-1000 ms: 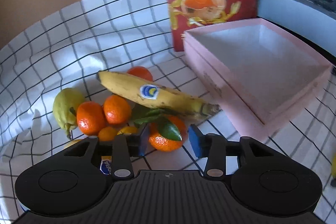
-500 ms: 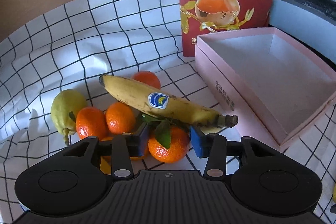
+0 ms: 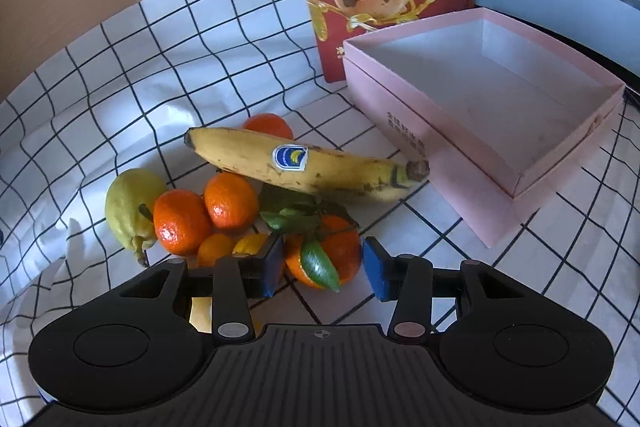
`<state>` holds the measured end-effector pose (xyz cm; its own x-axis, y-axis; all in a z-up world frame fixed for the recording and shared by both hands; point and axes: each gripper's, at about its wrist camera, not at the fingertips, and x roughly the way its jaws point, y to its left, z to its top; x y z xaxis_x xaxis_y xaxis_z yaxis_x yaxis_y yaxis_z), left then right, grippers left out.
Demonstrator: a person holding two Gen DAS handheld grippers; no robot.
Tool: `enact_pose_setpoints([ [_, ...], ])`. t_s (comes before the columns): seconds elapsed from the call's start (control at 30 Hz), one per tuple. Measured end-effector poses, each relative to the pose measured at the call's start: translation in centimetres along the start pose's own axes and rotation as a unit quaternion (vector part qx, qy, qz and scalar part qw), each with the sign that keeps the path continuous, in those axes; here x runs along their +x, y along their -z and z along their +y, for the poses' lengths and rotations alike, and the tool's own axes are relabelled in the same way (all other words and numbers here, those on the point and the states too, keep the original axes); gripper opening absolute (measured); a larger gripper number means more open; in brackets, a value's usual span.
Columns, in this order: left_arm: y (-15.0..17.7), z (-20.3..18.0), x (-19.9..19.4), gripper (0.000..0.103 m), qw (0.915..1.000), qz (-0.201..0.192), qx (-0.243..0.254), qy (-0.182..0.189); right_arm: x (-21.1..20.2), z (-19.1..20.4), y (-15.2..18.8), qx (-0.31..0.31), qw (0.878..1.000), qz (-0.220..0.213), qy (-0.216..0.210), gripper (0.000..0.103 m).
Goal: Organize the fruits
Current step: 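Lift the pear with the right gripper while the left gripper grasps the leafy tangerine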
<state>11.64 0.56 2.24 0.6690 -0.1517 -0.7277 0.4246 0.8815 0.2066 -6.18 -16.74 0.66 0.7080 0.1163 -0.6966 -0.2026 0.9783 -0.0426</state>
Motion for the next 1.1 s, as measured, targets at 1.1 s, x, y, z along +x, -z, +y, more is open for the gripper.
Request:
enact_pose_setpoints([
  [1.1,2.1,-2.6,-6.5,0.049,0.9973,-0.033,-0.013,0.064,-0.1,0.1,-0.1,0.002,1.000,-0.005,-0.003,0.065],
])
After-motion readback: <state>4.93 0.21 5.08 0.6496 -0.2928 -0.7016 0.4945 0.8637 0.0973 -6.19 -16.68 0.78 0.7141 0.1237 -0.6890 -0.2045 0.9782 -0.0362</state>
